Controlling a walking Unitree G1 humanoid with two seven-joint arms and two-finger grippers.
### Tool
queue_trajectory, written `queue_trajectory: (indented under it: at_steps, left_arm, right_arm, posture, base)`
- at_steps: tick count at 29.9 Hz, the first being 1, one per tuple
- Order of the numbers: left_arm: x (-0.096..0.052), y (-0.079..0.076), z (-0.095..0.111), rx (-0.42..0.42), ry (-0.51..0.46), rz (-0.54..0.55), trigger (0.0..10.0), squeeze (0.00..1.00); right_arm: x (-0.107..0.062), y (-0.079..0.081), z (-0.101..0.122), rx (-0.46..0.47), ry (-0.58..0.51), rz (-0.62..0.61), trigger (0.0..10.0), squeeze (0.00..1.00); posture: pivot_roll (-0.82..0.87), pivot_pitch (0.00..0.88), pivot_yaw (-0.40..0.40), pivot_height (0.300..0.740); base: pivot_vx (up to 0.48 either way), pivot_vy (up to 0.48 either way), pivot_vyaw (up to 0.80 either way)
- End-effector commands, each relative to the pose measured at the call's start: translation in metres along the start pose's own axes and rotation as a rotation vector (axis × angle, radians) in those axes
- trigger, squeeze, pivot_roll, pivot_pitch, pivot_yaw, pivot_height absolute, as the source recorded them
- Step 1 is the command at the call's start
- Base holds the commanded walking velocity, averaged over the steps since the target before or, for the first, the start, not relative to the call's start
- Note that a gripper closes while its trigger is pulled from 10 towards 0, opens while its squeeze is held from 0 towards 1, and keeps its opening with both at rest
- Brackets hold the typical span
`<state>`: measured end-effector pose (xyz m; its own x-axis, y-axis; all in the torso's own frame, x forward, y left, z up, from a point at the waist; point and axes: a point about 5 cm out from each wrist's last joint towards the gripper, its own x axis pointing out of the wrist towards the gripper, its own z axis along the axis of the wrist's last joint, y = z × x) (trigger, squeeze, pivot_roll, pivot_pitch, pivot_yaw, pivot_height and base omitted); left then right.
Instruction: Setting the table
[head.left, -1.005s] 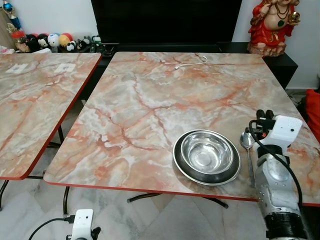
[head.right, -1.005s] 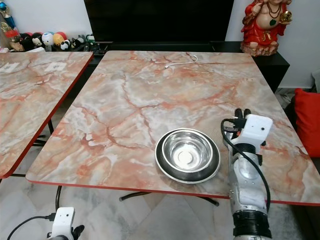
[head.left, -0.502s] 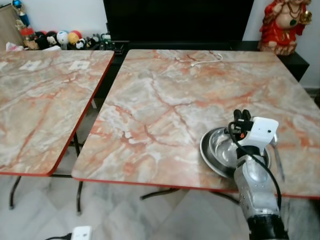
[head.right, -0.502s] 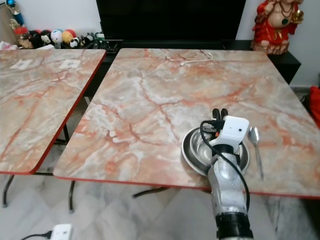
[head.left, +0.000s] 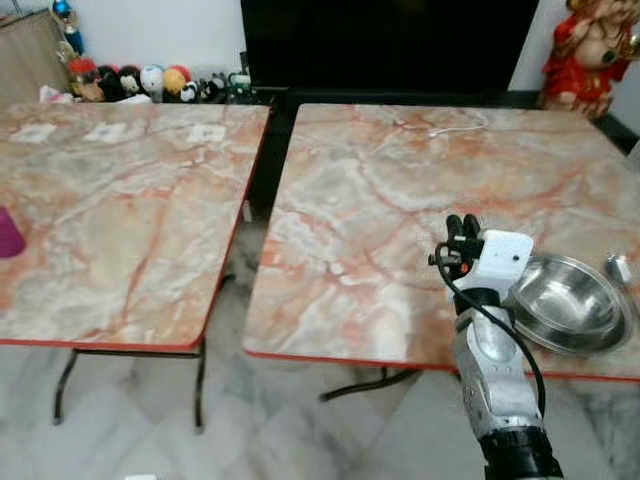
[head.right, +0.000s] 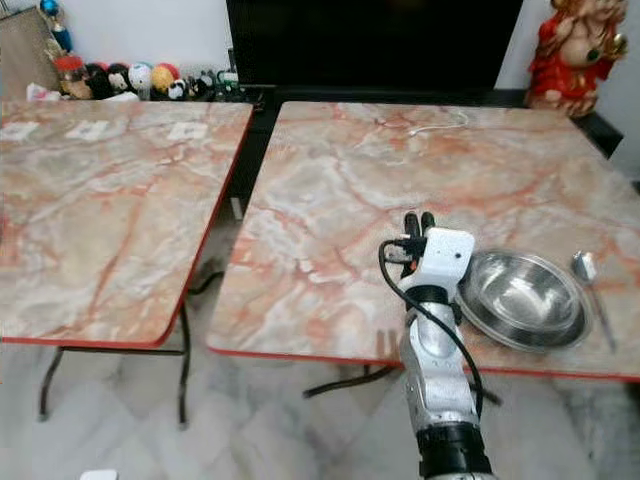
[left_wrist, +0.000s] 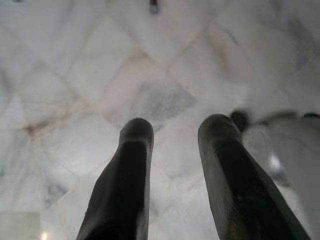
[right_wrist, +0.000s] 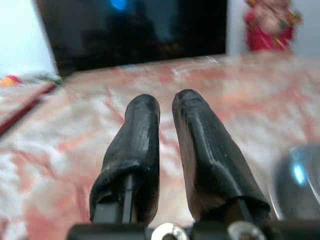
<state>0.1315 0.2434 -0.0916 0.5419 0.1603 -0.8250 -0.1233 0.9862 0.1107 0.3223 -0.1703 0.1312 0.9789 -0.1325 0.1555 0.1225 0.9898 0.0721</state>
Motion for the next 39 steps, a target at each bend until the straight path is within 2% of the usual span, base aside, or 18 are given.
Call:
queue_trajectory:
  at_steps: [1,7,10,14,18,35,39]
  left_arm:
    - [0.0,-0.003,-0.001,0.007,0.001,0.002,10.0,0.0]
    - [0.003,-0.016,0.006,0.011,-0.003,-0.011,10.0,0.0]
    - [0.005,-0.013,0.011,0.011,-0.005,-0.008,10.0,0.0]
    - [0.005,-0.001,0.017,0.011,-0.006,0.008,10.0,0.0]
    - [0.005,0.0,0.018,0.011,-0.006,0.009,10.0,0.0]
    - [0.006,-0.007,0.018,-0.012,-0.008,0.012,10.0,0.0]
    - [0.006,-0.008,0.018,-0.016,-0.009,0.011,10.0,0.0]
  right_arm:
    - [0.003,0.009,0.007,0.011,-0.026,0.026,10.0,0.0]
    - [0.002,0.013,0.004,0.014,-0.018,0.036,10.0,0.0]
    - [0.002,0.015,0.003,0.016,-0.014,0.042,10.0,0.0]
    - [0.002,0.017,0.002,0.022,-0.012,0.048,10.0,0.0]
    - [0.001,0.018,0.0,0.022,-0.005,0.052,10.0,0.0]
    - [0.0,0.026,-0.001,0.009,0.002,0.088,10.0,0.0]
    - [0.001,0.03,0.0,0.003,0.001,0.108,10.0,0.0]
  posture:
    - [-0.07,0.0,0.003,0.74]
    - [-0.07,0.0,0.001,0.74]
    - [-0.07,0.0,0.0,0.74]
    - [-0.07,0.0,-0.001,0.74]
    - [-0.07,0.0,-0.003,0.74]
    - [-0.05,0.0,-0.014,0.74]
    - [-0.05,0.0,-0.013,0.74]
  base:
    - [0.0,0.48,0.0]
    - [0.0,0.48,0.0]
    - [0.0,0.48,0.0]
    - [0.0,0.48,0.0]
    - [0.0,0.48,0.0]
    - [0.0,0.48,0.0]
    - [0.0,0.48,0.73]
